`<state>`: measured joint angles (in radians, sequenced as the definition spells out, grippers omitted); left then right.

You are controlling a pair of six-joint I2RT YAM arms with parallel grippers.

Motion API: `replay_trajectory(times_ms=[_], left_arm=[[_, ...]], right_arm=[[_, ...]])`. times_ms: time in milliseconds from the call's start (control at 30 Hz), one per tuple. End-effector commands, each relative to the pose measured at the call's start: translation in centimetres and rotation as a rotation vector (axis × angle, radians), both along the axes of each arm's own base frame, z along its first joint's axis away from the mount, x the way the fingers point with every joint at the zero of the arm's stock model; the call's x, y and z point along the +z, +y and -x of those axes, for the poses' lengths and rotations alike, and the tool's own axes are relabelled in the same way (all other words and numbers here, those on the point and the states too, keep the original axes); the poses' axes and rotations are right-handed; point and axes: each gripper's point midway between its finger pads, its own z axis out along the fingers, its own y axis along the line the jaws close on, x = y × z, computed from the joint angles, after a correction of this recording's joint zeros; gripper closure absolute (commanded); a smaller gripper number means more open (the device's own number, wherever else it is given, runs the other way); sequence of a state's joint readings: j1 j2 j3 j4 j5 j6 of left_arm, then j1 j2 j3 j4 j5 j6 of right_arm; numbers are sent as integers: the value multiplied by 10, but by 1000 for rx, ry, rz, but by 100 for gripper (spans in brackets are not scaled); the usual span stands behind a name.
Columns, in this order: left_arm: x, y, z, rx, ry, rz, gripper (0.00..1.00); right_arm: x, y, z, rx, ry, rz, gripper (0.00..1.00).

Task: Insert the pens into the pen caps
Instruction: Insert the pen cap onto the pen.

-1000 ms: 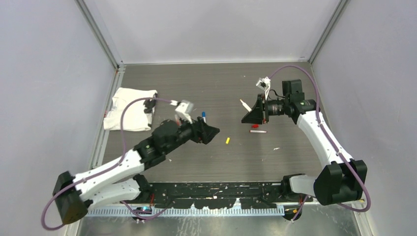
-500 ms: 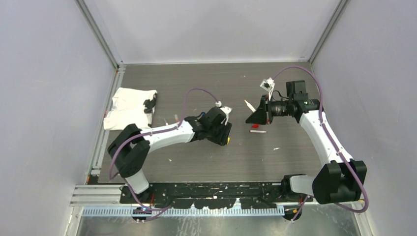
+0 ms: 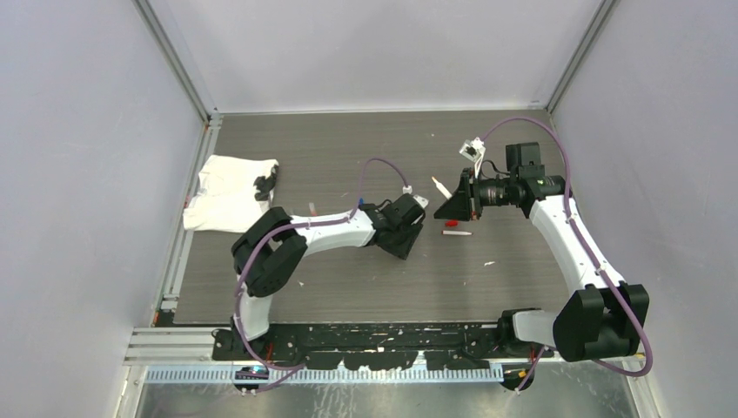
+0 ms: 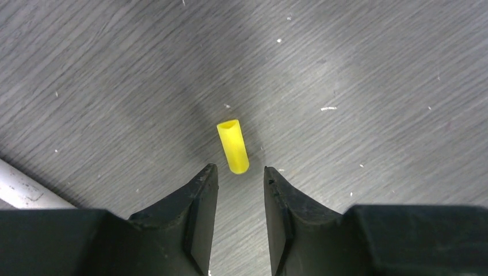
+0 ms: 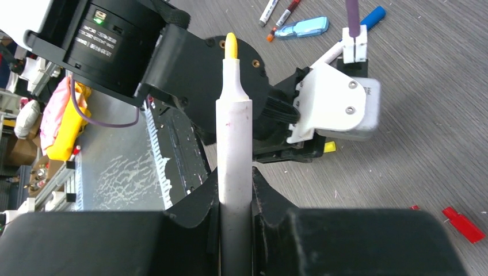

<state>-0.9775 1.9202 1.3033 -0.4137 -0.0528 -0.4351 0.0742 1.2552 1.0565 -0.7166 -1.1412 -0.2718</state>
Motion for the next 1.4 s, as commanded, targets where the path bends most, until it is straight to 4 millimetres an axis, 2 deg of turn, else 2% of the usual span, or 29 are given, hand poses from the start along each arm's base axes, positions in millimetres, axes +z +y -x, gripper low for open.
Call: replay_trajectory(times_ms=[0, 267, 400, 467, 633, 733, 1000, 1200, 1367], left_arm=[[2, -5, -12, 14, -36, -28, 65], [-12, -6, -16, 0, -37, -78, 75], [-19, -1, -12, -57, -30, -108, 93], [-19, 3, -8, -90, -25, -115, 98], [-11, 19, 7, -195, -34, -117, 99], [1, 30, 15, -274, -62, -100, 99], [14, 59, 46, -541, -114, -4, 99], [28, 67, 53, -620, -211, 80, 100], [35, 65, 50, -606, -167, 186, 99]], right_arm=[[16, 1, -5, 7, -53, -24, 99], [16, 1, -5, 7, -55, -26, 99], [16, 1, -4, 10, -57, -26, 99], [17, 1, -4, 10, -62, -27, 99], [13, -2, 0, 36, -95, 4, 99], [2, -9, 6, 107, -159, 81, 99], [-47, -30, 52, 474, -435, 314, 99], [-79, -41, 56, 652, -563, 469, 99], [-118, -24, 57, 785, -686, 628, 99]])
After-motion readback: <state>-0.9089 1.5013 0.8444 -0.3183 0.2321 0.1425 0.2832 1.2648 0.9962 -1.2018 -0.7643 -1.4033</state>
